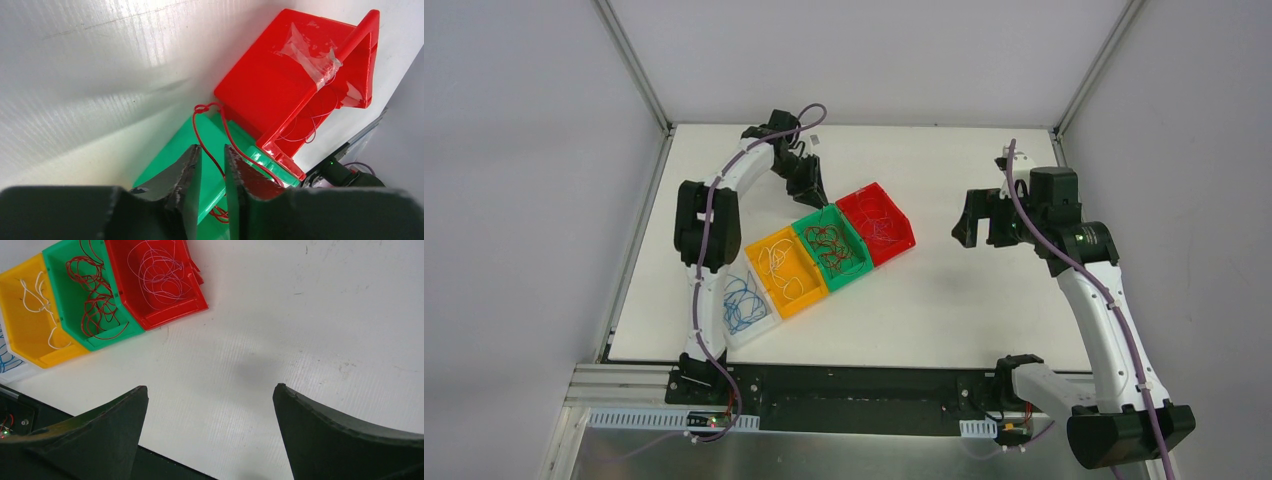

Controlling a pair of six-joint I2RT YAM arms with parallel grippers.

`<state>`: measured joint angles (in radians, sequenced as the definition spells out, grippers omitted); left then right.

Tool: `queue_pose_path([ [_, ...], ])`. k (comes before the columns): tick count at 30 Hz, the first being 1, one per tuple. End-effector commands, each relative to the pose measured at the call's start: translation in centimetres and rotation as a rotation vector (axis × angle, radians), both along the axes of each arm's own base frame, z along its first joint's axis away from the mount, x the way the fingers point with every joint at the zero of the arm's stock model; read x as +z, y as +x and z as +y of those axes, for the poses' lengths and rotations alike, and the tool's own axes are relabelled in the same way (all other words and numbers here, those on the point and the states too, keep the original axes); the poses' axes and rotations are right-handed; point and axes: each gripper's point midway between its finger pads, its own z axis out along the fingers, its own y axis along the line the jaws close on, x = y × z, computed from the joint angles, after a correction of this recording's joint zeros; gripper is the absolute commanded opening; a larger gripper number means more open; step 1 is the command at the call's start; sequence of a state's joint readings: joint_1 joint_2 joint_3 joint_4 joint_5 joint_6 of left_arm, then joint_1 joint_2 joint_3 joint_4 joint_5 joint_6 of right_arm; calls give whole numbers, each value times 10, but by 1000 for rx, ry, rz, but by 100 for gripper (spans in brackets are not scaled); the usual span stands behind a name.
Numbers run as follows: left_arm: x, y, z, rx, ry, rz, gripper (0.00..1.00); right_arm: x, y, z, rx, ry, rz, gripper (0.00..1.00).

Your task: Untangle the cables

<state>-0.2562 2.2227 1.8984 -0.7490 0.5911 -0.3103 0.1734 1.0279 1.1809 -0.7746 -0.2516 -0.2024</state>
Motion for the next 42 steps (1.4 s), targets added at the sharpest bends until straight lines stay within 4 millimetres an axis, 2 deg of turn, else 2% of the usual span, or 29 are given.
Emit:
queue_pose_path([
  [1,5,3,-6,11,-14,-18,19,7,-6,-3,-1,-1,-6,99],
  [5,22,5,-8,15,-42,-69,0,5,-9,-4,-1,-5,-2,99],
  [9,47,0,-8,6,-75,-150,0,5,-11,-4,4,-3,-5,99],
  [13,73,-14,-5,-47,-74,-276,0,4,-13,-3,9,-4,-4,99],
  [17,84,-37,-4,-139,-54,-378,0,3,-16,-2,17,3,-4,99],
  [24,70,-67,-17,-256,-17,-393,0,-1,-22,-1,23,12,17,99],
  [30,30,-86,-7,-275,149,-332,0,2,-25,-2,28,0,20,99],
  [34,10,-85,-3,-263,262,-313,0,0,-27,-2,29,4,28,99],
  [39,2,-63,6,-205,398,-324,0,0,-29,0,32,16,41,99],
  [40,3,-61,6,-207,404,-328,2,0,-29,0,33,15,41,99],
  [42,9,-58,6,-208,404,-334,14,1,-28,1,34,16,39,99],
])
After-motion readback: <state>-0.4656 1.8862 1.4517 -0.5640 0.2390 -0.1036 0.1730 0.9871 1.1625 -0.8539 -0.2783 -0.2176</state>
